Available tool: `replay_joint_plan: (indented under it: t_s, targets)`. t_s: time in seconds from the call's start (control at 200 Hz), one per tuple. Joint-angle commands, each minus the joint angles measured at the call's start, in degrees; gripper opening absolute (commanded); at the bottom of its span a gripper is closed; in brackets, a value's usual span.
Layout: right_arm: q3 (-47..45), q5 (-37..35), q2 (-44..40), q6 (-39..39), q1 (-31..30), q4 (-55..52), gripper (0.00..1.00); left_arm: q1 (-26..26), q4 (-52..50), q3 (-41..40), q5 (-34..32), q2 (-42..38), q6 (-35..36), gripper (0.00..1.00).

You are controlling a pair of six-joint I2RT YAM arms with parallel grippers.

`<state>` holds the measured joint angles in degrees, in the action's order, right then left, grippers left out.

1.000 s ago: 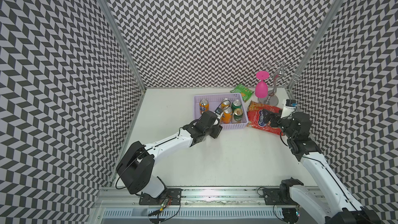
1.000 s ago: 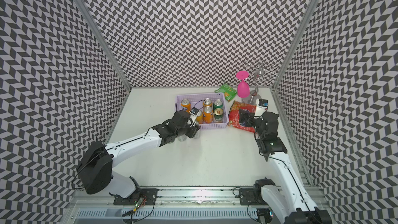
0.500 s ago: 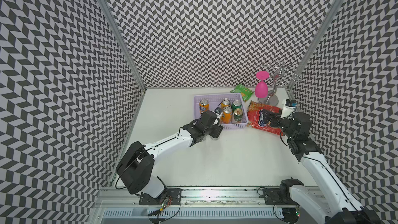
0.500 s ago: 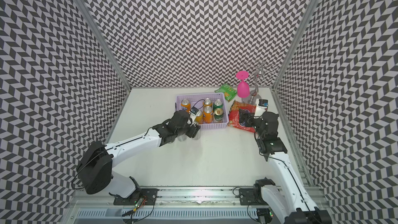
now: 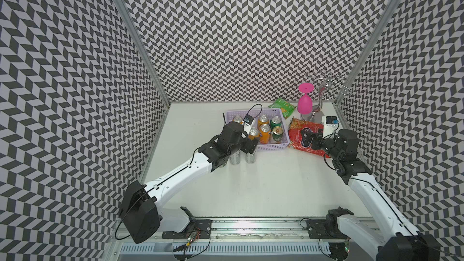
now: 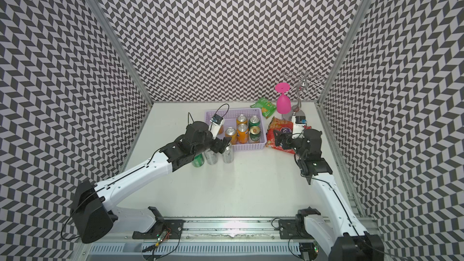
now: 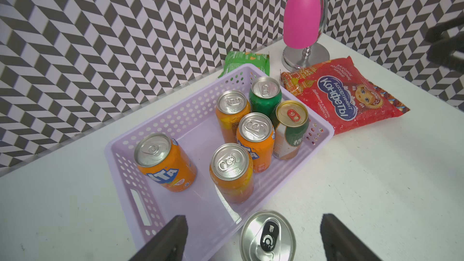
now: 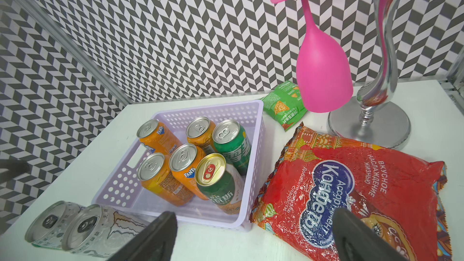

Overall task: Take out the drinks from the basket
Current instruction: Place the drink at the center of the board, then pick up the drink from the basket.

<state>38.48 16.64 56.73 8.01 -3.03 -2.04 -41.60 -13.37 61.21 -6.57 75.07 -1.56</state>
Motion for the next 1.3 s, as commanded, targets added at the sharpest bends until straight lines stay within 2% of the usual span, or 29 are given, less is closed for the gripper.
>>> replay_joint_plan:
  t_s: [0.0, 0.135, 0.325, 0.661, 0.856, 1.117, 1.292]
  targets:
    - [2.11, 1.43, 1.71, -0.44, -1.51, 3.18, 1.0, 1.97, 0.58, -0.54, 0.5, -3.48, -0.79, 0.89]
    - [4.13, -3.69, 4.93, -2.35, -6.48, 1.98, 1.0, 4.84, 4.41, -4.93, 1.23, -8.2, -3.26, 0.99]
    - [7.73, -9.23, 11.37, -5.04, -12.7, 0.44, 1.0, 8.71, 9.93, -12.52, 2.54, -15.13, -6.63, 0.99]
    - [16.88, -12.61, 25.73, -8.55, -18.04, -4.3, 1.0, 11.06, 15.2, -23.98, -3.53, -26.47, -12.75, 0.99]
    - [21.42, -13.2, 33.29, -9.84, -19.46, -6.73, 1.0, 11.7, 13.76, -25.31, -5.35, -29.94, -12.3, 0.99]
    - [24.41, -14.94, 39.35, -10.45, -20.21, -7.85, 1.0, 11.89, 14.13, -25.23, -5.47, -29.63, -12.02, 0.99]
    - [26.33, -15.23, 42.27, -11.01, -20.48, -8.27, 0.91, 11.89, 14.1, -25.26, -5.47, -29.28, -11.97, 0.99]
